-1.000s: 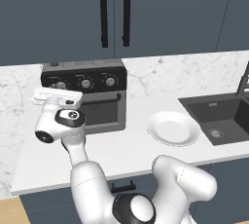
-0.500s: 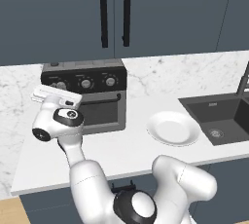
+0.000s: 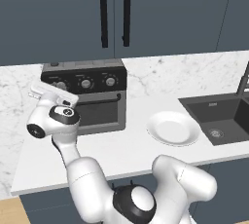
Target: Pick up the kebab skewer and baguette bread, and place them inside the toaster oven. Close the toaster oven door and start by setting the timer.
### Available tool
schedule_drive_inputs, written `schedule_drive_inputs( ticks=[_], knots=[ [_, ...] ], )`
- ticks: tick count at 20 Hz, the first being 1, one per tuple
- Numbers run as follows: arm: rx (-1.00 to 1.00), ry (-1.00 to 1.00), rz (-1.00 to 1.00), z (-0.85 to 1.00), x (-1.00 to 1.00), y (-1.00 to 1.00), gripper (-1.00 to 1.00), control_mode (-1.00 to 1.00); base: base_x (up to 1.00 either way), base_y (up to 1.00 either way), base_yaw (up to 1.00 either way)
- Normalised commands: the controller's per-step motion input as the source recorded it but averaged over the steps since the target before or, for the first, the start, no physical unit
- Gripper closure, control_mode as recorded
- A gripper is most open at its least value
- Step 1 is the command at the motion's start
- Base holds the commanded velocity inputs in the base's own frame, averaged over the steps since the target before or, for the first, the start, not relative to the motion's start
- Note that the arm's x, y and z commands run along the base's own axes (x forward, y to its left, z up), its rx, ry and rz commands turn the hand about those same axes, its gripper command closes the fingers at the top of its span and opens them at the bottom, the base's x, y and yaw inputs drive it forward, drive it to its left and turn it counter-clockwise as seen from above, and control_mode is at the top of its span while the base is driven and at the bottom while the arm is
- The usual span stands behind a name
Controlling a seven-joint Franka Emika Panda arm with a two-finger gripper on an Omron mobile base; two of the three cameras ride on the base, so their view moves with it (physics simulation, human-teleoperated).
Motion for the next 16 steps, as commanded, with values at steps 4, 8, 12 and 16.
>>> schedule_drive_inputs(
  ticks=[4, 8, 12, 16],
  knots=[
    [0.29, -0.03, 0.00, 0.00, 0.07, -0.21, 1.00, -1.00, 0.00, 0.00, 0.00],
    [0.31, -0.03, 0.00, 0.00, 0.04, -0.25, 1.00, -1.00, 0.00, 0.00, 0.00],
    [0.33, -0.04, 0.00, -0.01, 0.12, -0.14, 1.00, -1.00, 0.00, 0.00, 0.00],
    [0.34, -0.04, -0.01, 0.00, 0.20, -0.09, 1.00, -1.00, 0.00, 0.00, 0.00]
  ],
)
